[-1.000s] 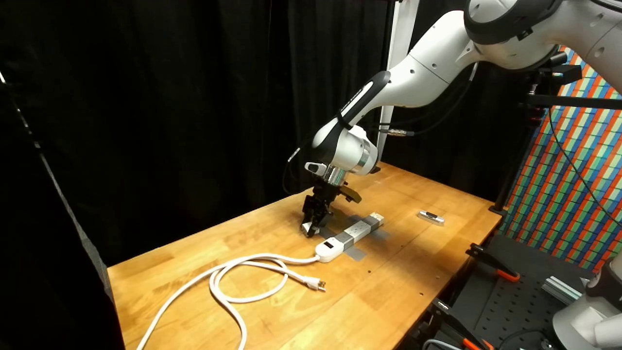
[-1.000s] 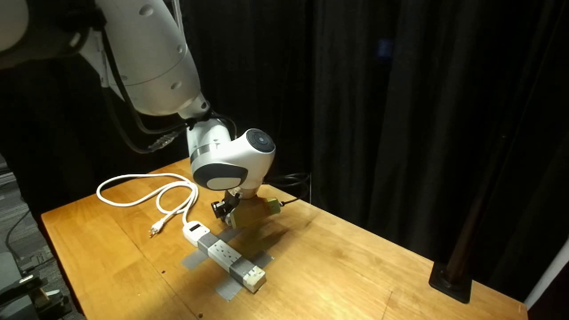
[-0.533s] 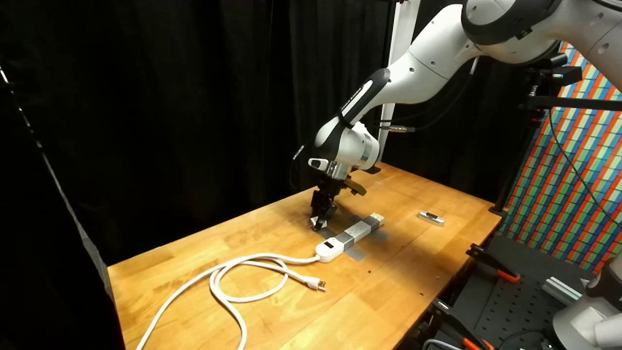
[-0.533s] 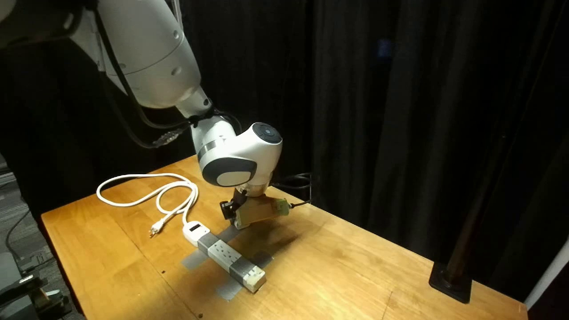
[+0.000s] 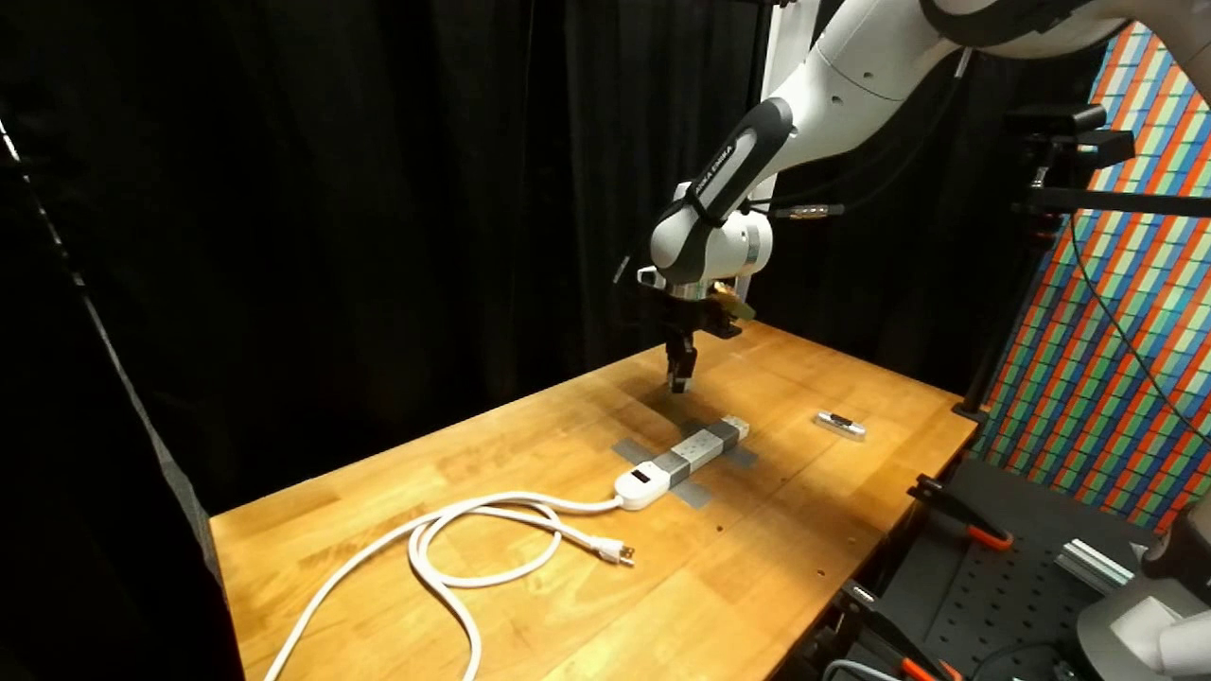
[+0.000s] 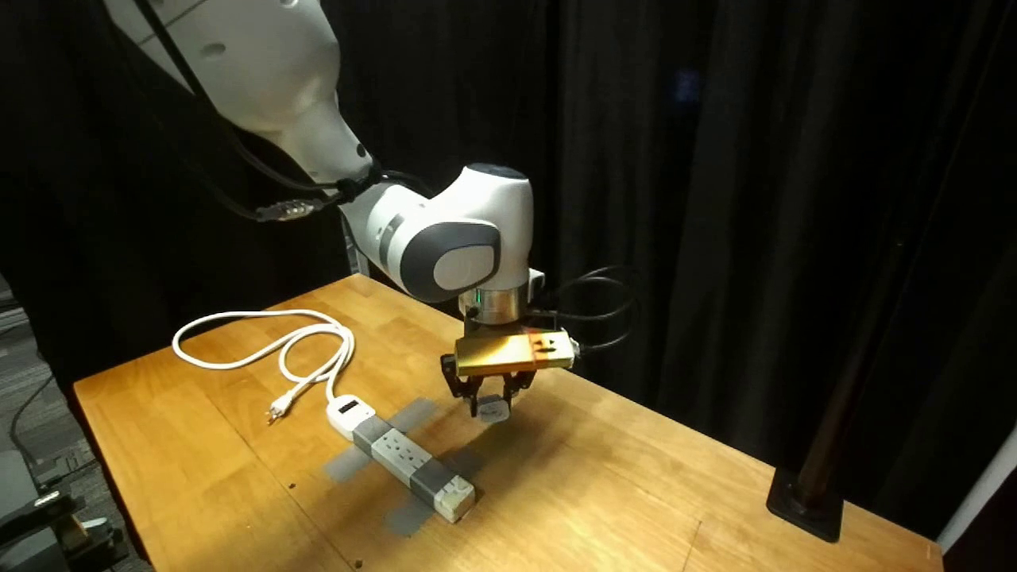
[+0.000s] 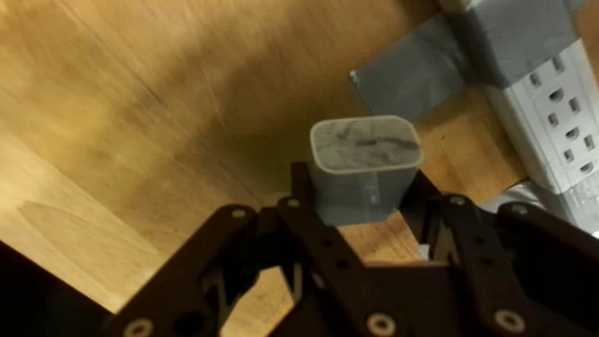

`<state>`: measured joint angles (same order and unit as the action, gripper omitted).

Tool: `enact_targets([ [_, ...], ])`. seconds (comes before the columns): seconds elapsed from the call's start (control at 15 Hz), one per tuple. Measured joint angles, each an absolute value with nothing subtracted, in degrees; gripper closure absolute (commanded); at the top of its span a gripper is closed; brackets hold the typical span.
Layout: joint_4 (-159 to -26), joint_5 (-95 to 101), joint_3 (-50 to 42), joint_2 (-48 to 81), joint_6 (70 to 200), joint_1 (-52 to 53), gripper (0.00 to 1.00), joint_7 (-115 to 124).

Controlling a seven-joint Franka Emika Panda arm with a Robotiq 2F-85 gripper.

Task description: Plug the charger head into the adapter

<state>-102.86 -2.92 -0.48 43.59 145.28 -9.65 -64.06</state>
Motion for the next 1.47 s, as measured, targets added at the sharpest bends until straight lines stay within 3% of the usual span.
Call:
enact_targets([
  [0.6, -102.3, 6.2, -3.9, 39.6, 116.2, -8.1, 0.77, -51.6],
  [1.47, -101.9, 16.4, -4.5, 44.7, 124.5, -8.2, 0.77, -42.0],
])
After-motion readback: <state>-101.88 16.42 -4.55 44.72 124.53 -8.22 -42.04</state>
